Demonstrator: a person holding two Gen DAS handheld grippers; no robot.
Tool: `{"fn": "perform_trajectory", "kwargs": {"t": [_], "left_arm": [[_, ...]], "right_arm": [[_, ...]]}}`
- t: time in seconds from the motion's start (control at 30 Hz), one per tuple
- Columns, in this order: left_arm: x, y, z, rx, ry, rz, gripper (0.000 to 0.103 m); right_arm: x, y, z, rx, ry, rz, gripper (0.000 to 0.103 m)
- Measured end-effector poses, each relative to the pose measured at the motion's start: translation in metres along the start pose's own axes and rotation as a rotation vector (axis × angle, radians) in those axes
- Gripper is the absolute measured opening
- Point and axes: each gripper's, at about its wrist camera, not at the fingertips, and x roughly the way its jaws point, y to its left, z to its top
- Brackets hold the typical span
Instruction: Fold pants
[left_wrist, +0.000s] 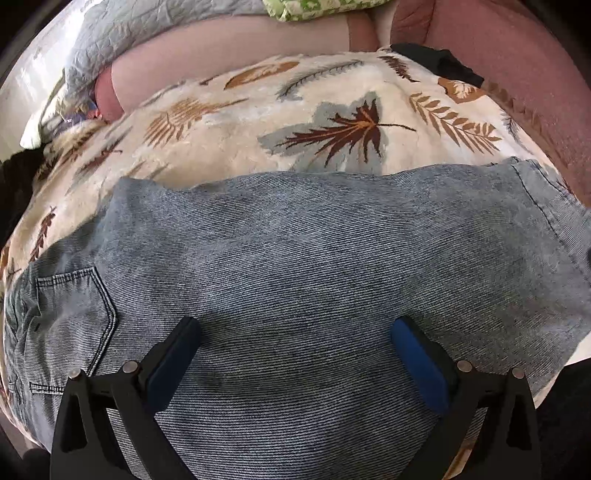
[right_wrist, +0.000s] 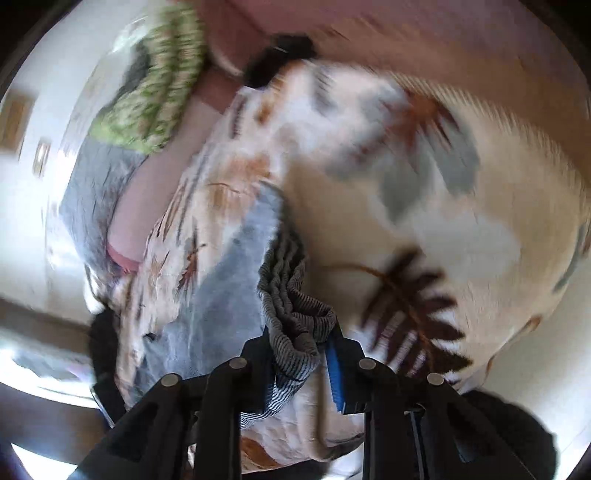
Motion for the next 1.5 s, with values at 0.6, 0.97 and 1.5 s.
{"fn": "perform_trajectory", "kwargs": {"t": [0.6, 0.97, 1.5], "left_arm": [[-0.114, 0.23, -0.084, -0.528, -0.228, 0.057, 0.099], [-0.136, 0.175, -0.044, -0.403, -0.287, -0.159, 0.099], [-0.083, 0.159, -0.05, -0.645, 0.029, -0.447, 0.088]], "right_arm": [[0.14, 0.271, -0.227, -0.94, 0.25, 0.064, 0.04], [0.075, 0.149, -0.134, -0.26, 0.175, 0.414, 0.077], [0.122, 0.079, -0.124, -0.012, 0.31, 0.548, 0.077]]}}
